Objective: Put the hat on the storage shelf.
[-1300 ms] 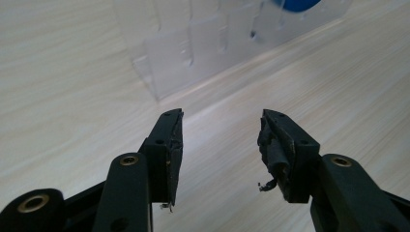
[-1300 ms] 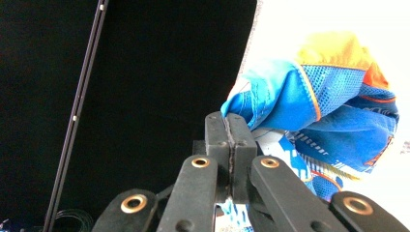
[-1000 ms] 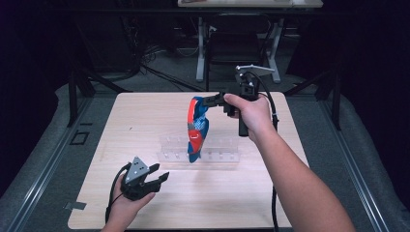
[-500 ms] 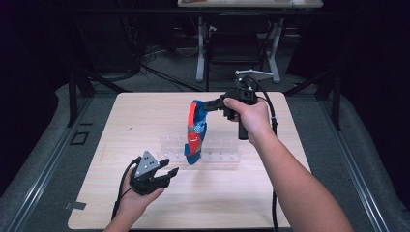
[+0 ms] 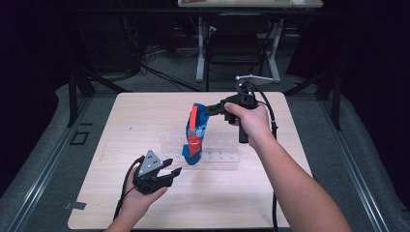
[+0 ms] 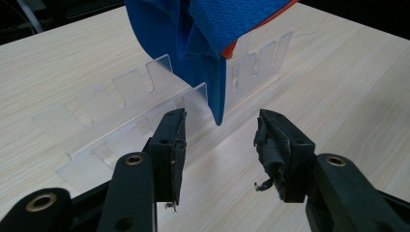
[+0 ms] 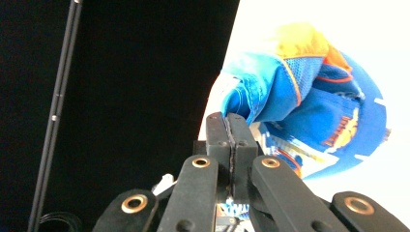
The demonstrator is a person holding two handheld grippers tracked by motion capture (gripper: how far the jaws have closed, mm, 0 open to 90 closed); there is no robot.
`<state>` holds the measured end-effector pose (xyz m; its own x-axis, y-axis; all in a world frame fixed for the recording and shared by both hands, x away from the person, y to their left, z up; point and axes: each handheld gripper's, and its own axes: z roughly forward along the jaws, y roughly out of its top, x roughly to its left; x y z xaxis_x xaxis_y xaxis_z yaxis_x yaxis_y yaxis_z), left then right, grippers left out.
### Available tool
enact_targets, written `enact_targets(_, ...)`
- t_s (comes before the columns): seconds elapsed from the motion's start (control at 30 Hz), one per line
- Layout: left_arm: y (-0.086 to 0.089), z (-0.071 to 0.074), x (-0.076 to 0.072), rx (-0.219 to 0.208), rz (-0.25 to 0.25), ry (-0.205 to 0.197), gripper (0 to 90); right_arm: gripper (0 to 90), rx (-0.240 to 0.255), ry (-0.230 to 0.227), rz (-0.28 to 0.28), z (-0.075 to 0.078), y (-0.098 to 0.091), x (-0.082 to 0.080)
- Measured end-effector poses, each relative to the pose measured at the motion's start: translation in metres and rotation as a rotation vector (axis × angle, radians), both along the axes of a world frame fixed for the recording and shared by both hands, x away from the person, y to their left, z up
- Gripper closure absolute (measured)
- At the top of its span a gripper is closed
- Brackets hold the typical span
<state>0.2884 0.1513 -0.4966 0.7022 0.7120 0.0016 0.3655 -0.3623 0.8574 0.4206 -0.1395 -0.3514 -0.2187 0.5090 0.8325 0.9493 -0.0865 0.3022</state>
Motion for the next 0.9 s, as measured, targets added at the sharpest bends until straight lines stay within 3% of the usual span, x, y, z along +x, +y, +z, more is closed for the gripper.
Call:
enact_targets(0.6,0.008,-0.004,0.0,0.012,0.015,0.013,53.7,86.3,-0.094,0.017,-0.05,-0.021,-0.025,-0.003)
enact_targets(0.9,0.019,-0.008,0.0,0.011,0.04,0.021,53.0,80.6,-0.129,0.001,-0.055,-0.019,-0.031,-0.007)
